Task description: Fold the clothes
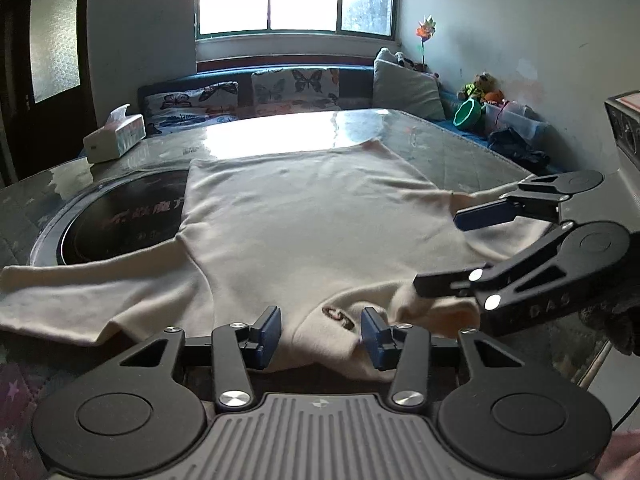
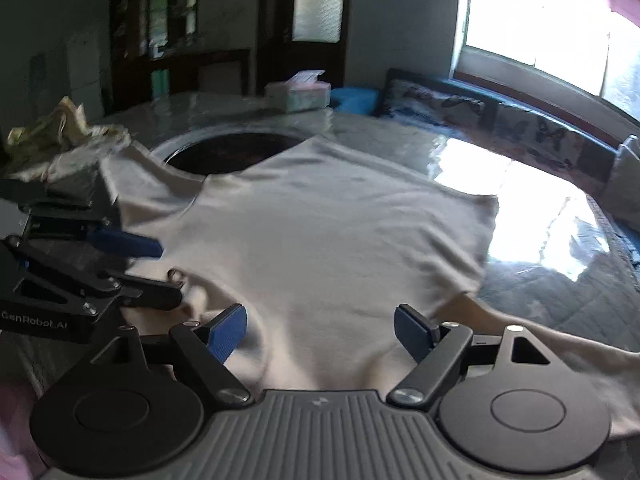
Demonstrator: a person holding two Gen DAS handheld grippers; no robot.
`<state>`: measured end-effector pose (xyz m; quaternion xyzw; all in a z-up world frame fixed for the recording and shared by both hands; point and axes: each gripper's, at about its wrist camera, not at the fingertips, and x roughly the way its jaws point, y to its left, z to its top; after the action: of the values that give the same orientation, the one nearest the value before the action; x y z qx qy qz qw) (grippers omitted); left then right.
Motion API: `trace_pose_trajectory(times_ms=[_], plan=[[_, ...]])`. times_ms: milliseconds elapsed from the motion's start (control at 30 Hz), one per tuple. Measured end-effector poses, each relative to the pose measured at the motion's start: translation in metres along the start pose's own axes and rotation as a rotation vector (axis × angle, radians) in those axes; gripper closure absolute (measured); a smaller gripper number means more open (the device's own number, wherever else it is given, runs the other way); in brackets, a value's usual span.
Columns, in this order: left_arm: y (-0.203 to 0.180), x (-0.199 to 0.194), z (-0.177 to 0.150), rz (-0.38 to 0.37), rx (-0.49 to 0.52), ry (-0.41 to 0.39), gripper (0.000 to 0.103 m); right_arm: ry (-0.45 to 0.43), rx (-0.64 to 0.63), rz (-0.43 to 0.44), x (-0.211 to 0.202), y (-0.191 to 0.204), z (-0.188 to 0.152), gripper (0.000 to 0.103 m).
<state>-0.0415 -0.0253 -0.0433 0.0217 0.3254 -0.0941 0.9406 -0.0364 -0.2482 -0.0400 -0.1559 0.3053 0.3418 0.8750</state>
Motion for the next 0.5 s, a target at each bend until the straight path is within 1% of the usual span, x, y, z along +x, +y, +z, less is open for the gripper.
trace_pose_trajectory(times_ms=[67,133,167,300,367,433,500], plan=[[0.001,0.001,0.0,-0.003,-0.013,0.011,0.056,0.01,-0.018,0.007,0.001,0.005,-0.002,0.02],[0.001,0.0,0.001,0.003,-0.016,0.007,0.054,0.009,-0.03,0.007,-0.002,0.008,-0.005,0.02],[0.0,-0.001,0.002,0.002,-0.012,0.006,0.054,0.002,-0.021,0.008,-0.005,0.007,-0.006,0.018],[-0.004,0.0,0.006,-0.005,-0.005,0.004,0.048,-0.04,0.033,-0.013,-0.019,-0.003,-0.006,0.015],[-0.005,0.001,0.009,-0.011,-0.005,0.006,0.045,-0.053,0.069,-0.04,-0.024,-0.01,-0.008,0.009],[-0.006,0.003,0.01,-0.015,-0.009,0.007,0.039,-0.061,0.104,-0.06,-0.028,-0.018,-0.011,0.009],[-0.009,0.003,0.012,-0.019,-0.007,0.001,0.036,-0.066,0.137,-0.082,-0.033,-0.026,-0.015,0.007]])
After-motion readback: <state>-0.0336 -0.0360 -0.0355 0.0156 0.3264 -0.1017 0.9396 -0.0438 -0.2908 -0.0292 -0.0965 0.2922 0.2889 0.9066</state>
